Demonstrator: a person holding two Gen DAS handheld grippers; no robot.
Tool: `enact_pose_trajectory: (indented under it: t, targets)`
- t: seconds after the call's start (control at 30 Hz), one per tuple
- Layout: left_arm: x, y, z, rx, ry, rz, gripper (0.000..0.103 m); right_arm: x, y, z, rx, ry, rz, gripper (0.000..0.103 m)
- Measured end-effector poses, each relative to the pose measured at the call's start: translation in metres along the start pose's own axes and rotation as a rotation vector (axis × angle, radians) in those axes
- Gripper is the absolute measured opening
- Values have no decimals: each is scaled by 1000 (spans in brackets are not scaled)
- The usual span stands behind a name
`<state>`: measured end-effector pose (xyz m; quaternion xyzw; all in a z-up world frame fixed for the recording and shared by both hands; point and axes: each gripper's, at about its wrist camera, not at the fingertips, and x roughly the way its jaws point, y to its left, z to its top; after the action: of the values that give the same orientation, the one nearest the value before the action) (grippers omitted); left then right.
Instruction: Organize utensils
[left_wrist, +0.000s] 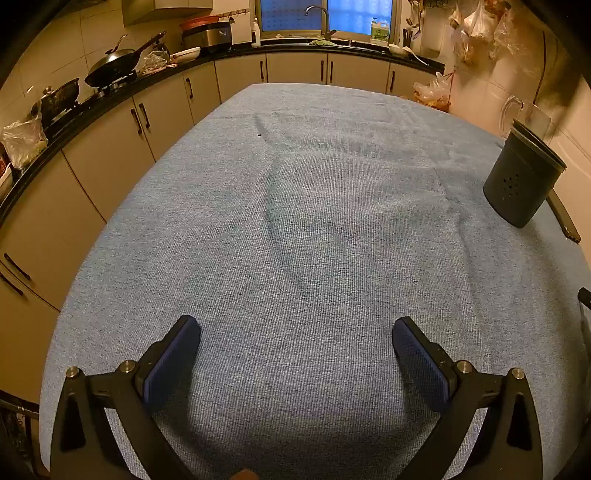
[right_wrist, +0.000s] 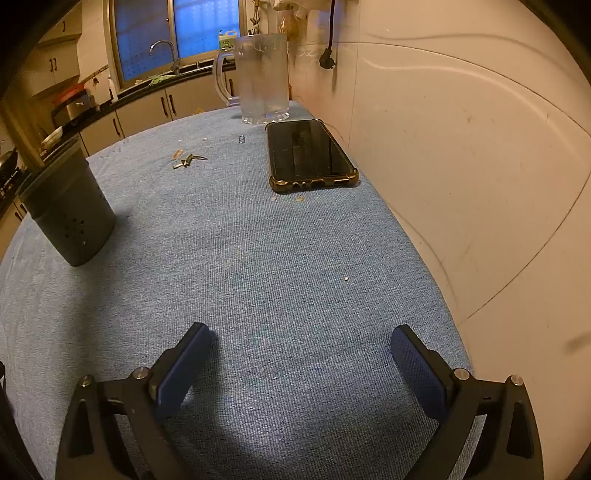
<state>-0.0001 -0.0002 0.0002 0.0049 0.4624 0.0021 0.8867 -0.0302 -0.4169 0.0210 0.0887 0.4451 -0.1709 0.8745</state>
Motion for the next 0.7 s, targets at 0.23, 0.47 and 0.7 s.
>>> enact_pose_trajectory:
  t: [0.23, 0.47, 0.7]
  targets:
    - [0, -2, -1, 3, -1, 4, 103, 0, 0, 0, 3, -1, 4, 99]
    - [1, -1, 0, -1, 3, 0, 103, 0, -1, 0, 3, -2, 5, 99]
    - [0, -1, 0, 0, 3, 0, 103, -1, 0, 0, 3, -1, 4, 99]
